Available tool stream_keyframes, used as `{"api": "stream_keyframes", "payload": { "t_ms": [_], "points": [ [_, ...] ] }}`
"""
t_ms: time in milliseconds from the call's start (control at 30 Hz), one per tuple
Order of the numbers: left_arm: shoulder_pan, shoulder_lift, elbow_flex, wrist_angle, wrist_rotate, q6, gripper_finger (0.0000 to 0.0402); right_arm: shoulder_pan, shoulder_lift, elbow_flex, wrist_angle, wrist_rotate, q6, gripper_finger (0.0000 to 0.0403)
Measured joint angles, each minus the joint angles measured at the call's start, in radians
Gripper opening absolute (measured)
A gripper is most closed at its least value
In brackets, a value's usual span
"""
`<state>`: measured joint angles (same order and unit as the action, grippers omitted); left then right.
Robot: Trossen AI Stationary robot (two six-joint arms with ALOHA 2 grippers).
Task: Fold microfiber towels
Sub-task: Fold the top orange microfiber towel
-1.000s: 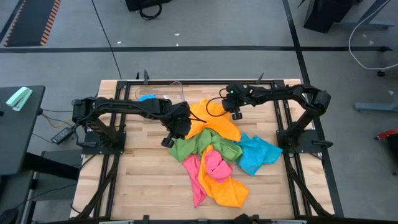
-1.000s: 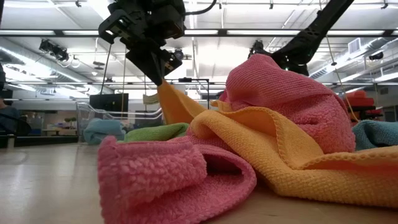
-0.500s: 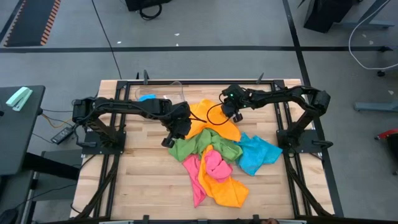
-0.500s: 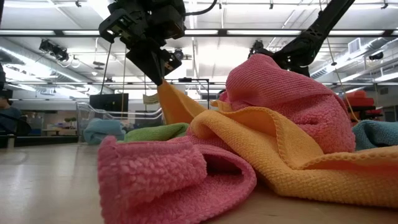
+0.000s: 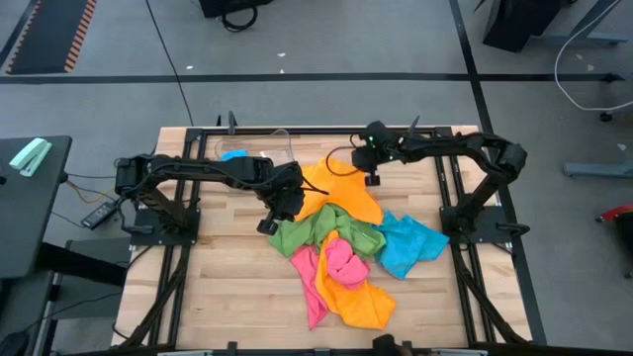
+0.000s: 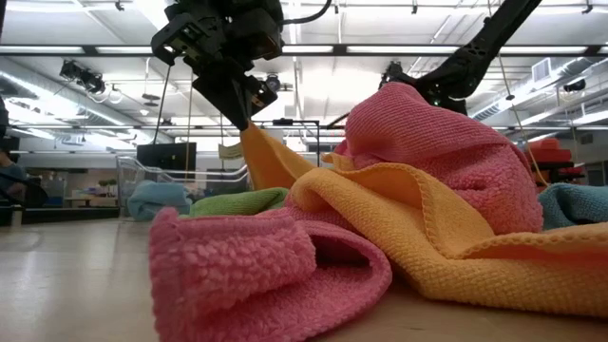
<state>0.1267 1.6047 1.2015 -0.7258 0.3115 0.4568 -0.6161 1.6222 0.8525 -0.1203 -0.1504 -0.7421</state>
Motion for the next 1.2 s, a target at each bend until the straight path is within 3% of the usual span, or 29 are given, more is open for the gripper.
{"api": "stream_keyframes", "payload": {
  "t_ms": [200,433,667,967,1200],
  "points": [
    [0.001,0.000,0.000,0.004,0.000,0.020,0.0021,-0.055,0.000,0.040,-0.040,-0.121,0.288,0.0169],
    [0.001,0.001,0.000,0.023,0.000,0.028,0.0029,0.001,0.035,0.041,-0.059,-0.135,0.321,0.0216],
    [0.001,0.001,0.000,0.019,0.000,0.026,0.0014,0.012,0.117,0.041,-0.028,-0.089,0.322,0.0215],
    [0.001,0.001,0.000,0.016,0.000,0.027,0.0030,-0.005,0.064,0.040,-0.070,-0.087,0.336,0.0194],
    [0.001,0.001,0.000,0.016,0.000,0.027,0.0016,-0.010,0.064,0.040,-0.112,-0.090,0.350,0.0174]
  ]
}}
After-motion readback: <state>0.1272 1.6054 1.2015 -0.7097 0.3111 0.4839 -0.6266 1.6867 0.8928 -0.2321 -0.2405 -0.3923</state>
